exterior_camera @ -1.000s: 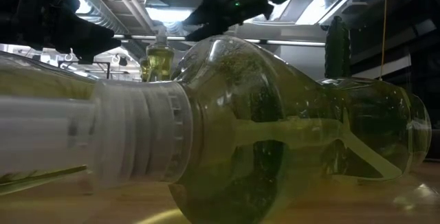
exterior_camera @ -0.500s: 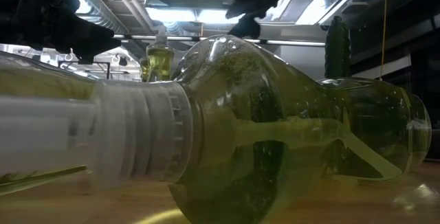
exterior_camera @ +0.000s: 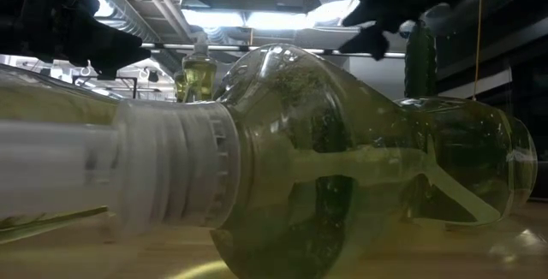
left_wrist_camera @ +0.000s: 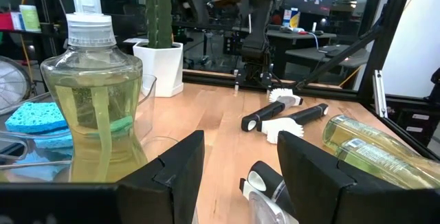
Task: Pick & Place Kitchen Sink Supplies
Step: Move the dish brush from right to left
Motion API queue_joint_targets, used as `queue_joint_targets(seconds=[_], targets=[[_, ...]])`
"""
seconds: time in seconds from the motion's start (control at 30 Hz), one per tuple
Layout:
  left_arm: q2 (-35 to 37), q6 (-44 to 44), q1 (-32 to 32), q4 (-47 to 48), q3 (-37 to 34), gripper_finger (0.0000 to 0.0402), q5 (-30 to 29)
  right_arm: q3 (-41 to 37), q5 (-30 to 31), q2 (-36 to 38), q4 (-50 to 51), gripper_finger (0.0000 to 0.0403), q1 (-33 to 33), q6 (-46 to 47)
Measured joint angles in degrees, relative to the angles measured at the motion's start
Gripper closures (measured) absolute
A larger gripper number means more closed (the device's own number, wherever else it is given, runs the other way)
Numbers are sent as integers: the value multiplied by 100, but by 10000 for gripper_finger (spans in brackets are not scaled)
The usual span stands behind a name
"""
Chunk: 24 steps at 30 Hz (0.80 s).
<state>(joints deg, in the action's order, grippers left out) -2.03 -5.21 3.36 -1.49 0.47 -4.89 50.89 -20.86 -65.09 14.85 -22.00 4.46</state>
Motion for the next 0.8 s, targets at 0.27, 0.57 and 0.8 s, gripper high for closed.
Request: queue_joint_targets(seconds=[0.27, 0.57, 0.8], targets=[[1, 0, -1, 1, 0, 222, -2, -2007, 785, 1829, -1124, 75, 0, 1119], [0, 0, 0, 1, 0, 221, 0, -2907, 883, 2116, -637, 75, 1084, 1759], [0, 0, 1, 1, 1, 222, 0, -2907, 1268, 1831, -98, 75, 1965, 2801]])
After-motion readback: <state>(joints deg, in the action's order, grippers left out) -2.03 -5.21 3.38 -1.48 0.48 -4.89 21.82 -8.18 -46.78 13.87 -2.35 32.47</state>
